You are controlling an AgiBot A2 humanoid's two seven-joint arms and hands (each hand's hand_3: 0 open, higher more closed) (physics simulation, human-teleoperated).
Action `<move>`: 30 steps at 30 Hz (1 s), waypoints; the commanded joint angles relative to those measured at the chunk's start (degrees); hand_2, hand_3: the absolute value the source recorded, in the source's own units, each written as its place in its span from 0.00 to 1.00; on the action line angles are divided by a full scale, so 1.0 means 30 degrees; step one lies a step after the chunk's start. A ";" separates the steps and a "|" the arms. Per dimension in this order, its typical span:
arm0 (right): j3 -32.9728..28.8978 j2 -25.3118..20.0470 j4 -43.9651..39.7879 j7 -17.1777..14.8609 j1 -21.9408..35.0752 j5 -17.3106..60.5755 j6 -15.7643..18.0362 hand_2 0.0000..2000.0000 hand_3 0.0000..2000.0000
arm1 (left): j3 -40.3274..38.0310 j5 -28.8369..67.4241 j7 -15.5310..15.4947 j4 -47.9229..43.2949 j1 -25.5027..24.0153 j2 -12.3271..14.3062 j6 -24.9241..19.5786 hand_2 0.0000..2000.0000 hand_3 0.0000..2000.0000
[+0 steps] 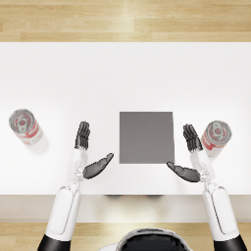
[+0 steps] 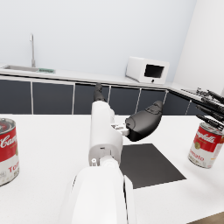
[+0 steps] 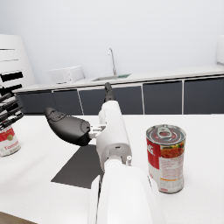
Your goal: Pick up the red can on the left and place it in the middle, then pick up the red can on the right and place it on top of the can in the middle
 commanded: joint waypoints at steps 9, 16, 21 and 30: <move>0.0000 0.0000 0.0000 0.0000 0.0000 0.0000 0.0000 0.00 0.00 | 0.0000 0.0000 0.0000 0.0000 0.0000 0.0000 0.0000 0.00 0.00; 0.0000 0.0000 0.0000 0.0000 0.0000 0.0000 0.0000 0.00 0.00 | 0.0000 0.0000 0.0000 0.0000 0.0000 0.0000 0.0000 0.00 0.00; 0.0000 0.0000 0.0000 0.0000 0.0000 0.0000 0.0000 0.00 0.00 | 0.0572 0.0000 0.0000 0.0311 0.0035 0.0020 0.0000 0.00 0.00; -0.2884 -0.0724 0.1961 0.1794 0.0854 0.2536 -0.1772 0.00 0.00 | -0.4049 0.2535 -0.1826 0.0162 0.2028 0.0743 -0.1830 0.00 0.00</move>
